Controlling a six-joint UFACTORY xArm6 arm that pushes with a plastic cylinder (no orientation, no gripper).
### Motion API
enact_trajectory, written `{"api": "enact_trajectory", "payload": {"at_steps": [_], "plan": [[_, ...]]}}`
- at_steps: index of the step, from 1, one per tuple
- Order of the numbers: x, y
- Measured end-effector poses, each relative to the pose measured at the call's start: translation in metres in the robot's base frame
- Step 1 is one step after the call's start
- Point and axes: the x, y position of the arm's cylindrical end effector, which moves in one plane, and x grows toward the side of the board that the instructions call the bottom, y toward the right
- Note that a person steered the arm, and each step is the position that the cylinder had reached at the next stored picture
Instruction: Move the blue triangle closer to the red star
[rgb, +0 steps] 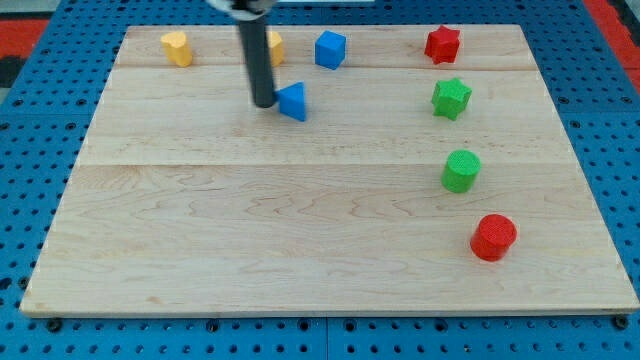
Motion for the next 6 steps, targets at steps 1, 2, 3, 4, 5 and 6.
{"api": "enact_trajectory", "payload": {"at_steps": [1,2,3,4,5,6], "plan": [[0.003,0.042],[0.023,0.020],[0.026,0.054],[0.005,0.116],[-0.022,0.145],[-0.044,0.146]]}}
